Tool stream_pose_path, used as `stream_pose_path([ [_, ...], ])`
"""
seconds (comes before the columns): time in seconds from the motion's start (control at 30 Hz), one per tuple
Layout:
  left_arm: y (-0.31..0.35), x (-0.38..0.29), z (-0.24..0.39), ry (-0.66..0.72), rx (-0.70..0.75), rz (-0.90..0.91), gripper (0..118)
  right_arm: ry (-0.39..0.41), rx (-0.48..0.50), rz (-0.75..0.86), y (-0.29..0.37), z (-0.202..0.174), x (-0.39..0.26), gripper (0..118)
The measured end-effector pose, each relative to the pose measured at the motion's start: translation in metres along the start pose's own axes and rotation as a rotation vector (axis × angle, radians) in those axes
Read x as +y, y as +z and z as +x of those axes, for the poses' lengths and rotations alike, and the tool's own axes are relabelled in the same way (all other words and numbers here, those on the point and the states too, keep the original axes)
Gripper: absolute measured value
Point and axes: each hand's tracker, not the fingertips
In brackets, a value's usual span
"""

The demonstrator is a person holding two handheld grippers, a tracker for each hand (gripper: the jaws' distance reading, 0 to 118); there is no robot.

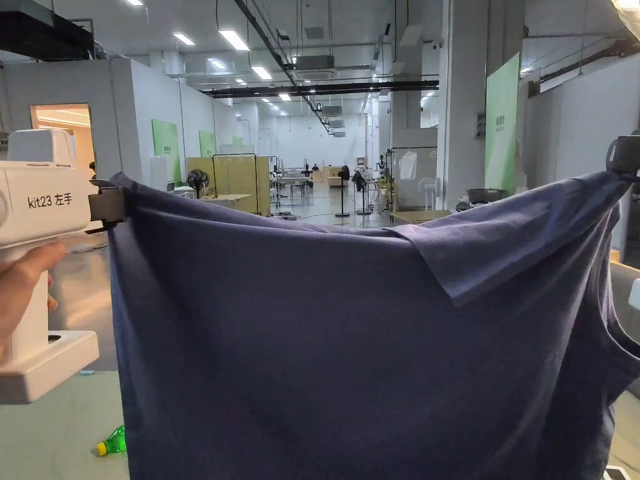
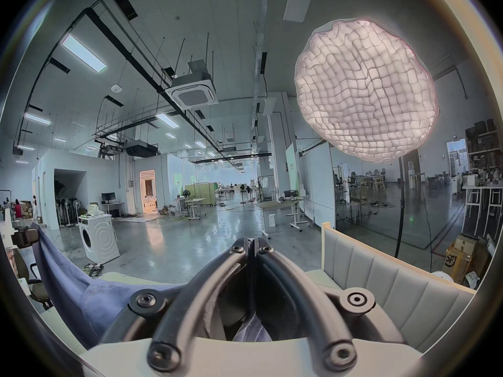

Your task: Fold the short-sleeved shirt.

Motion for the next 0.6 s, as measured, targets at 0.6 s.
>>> stream_pose_path([
  [0.6,-0.135,-0.052,0.0,-0.024,0.08,-0.06,4,0.03,-0.067,-0.041,-0.121,-0.052,-0.053,3],
])
